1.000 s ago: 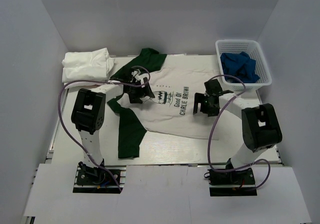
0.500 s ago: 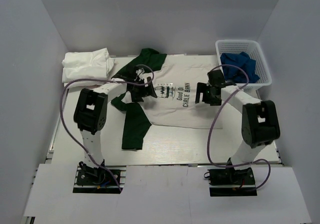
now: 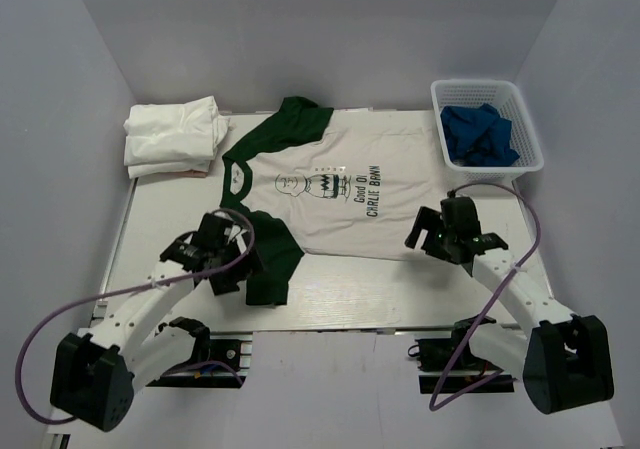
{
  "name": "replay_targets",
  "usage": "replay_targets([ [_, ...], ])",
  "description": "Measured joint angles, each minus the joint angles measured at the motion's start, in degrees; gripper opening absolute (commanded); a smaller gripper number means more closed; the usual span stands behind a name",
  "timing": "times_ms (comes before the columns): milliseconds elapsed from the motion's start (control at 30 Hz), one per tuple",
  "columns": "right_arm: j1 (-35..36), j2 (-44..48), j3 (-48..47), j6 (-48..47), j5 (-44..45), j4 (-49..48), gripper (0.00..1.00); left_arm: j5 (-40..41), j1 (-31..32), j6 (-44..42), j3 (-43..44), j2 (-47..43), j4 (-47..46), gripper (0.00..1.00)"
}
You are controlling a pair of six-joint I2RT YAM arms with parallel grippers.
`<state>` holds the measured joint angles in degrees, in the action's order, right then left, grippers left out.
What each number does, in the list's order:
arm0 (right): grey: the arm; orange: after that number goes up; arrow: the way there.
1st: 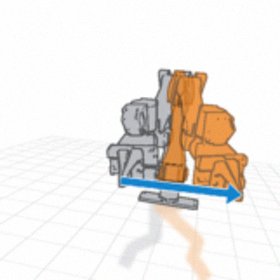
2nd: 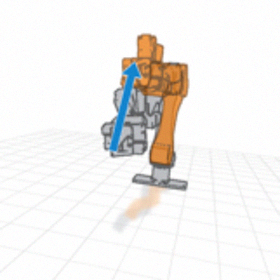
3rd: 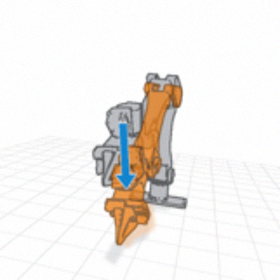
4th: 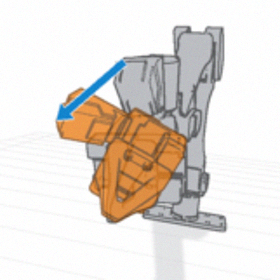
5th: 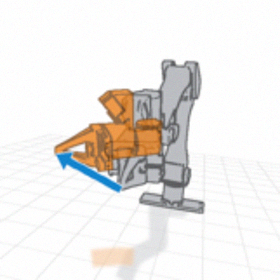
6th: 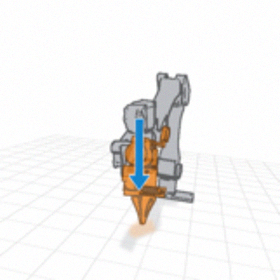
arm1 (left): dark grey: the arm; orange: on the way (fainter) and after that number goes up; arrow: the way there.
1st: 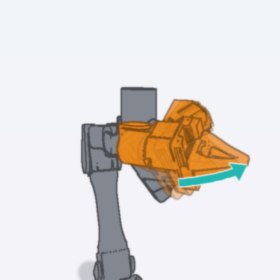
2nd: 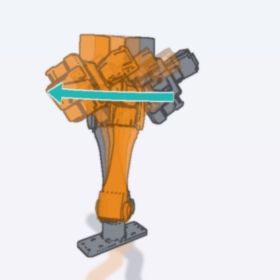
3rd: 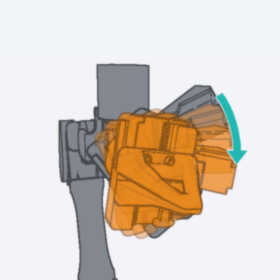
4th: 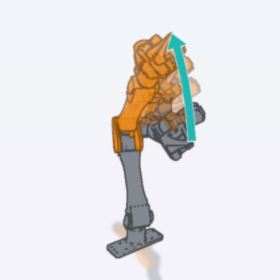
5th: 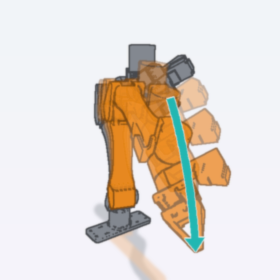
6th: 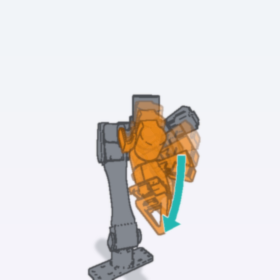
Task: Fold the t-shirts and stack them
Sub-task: Flatten out the tshirt
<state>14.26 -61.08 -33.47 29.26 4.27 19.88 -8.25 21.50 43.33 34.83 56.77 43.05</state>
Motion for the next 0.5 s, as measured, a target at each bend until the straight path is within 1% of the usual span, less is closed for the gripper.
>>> replay_targets([
  [67, -0.02, 0.94, 2.67, 1.44, 0.17, 0.04, 0.9, 0.31, 0.0, 2.01, -3.82, -2.93, 1.6, 1.0],
  [167, -0.31, 0.9, 3.82, 2.89, 0.61, 0.07, 0.9, -0.02, 0.0, 4.39, -6.93, -2.62, 0.98, 0.98],
  [233, -0.61, 0.28, 3.8, 3.58, 1.62, -0.11, 0.9, -0.2, 0.0, 5.66, -8.35, -0.2, -0.9, 0.87],
  [267, -0.76, -0.11, 3.8, 3.67, 1.88, -0.13, 0.9, -0.83, -0.04, 6.36, -8.5, 1.27, -1.4, 0.79],
  [300, -1.01, -0.76, 3.8, 3.78, 2.12, -0.11, 0.9, -1.14, -0.04, 6.78, -8.41, 2.12, -2.12, 0.64],
  [367, -1.55, -2.32, 3.87, 4.0, 2.21, -0.2, 0.9, -1.6, 0.0, 7.5, -8.59, 3.89, -3.67, 0.48],
  [400, -1.84, -2.97, 4.13, 4.17, 2.1, -0.46, 0.9, -2.05, 0.0, 7.67, -8.66, 4.9, -4.35, 0.33],
  [467, -2.49, -4.33, 4.66, 4.59, 1.38, -0.68, 0.9, -2.54, -0.04, 7.8, -9.11, 5.86, -5.4, 0.21],
  [500, -2.82, -4.57, 4.46, 4.81, 0.61, -1.27, 0.9, -2.8, 0.0, 7.87, -9.31, 5.9, -5.68, 0.04],
])
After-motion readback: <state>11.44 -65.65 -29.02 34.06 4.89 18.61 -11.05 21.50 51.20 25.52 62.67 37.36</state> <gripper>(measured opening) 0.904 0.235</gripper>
